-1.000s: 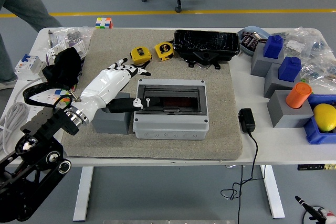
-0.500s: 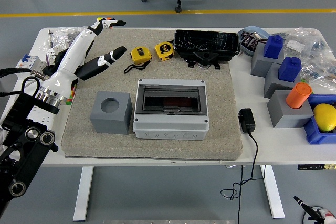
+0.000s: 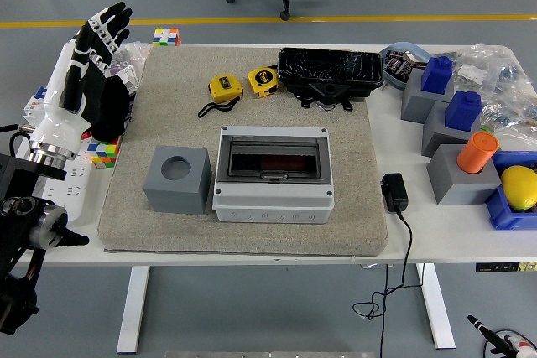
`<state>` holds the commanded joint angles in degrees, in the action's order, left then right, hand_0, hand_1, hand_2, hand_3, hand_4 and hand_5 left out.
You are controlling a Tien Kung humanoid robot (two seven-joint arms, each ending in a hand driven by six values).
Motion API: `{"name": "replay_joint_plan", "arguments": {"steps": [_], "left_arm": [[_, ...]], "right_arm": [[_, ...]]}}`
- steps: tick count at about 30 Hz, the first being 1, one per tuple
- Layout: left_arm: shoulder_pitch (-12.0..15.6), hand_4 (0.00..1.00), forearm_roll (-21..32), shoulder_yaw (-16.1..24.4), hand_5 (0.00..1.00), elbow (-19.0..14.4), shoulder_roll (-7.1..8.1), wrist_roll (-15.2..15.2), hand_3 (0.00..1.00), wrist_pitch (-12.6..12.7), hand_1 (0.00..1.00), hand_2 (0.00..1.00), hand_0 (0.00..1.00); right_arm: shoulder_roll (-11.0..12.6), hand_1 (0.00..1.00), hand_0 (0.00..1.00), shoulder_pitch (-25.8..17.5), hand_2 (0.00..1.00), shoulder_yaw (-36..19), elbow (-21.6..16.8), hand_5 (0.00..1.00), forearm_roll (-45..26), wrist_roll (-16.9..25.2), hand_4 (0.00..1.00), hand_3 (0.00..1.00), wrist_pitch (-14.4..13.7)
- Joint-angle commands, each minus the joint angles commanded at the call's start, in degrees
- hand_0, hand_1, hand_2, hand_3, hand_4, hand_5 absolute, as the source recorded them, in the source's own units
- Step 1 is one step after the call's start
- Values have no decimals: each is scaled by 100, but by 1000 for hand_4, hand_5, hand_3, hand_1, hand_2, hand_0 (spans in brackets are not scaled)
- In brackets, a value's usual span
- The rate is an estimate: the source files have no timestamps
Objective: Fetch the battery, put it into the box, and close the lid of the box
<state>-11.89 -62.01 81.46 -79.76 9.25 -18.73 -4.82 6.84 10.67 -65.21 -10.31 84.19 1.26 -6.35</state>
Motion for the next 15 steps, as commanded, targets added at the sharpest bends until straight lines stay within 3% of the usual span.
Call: {"name": "replay_joint_plan", "arguments": {"steps": [8, 15], "left_arm": [[41, 998, 1871, -31, 998, 331, -38, 10, 998, -90, 998, 998, 998], [56, 998, 2772, -72, 998, 563, -20, 73, 998, -119, 998, 998, 998]], "right_arm": [[10, 863, 890, -23, 807, -48, 0, 998, 89, -13, 998, 846, 10], [18, 863, 890, -15, 807, -2, 0, 998, 49, -4, 998, 847, 3]]}}
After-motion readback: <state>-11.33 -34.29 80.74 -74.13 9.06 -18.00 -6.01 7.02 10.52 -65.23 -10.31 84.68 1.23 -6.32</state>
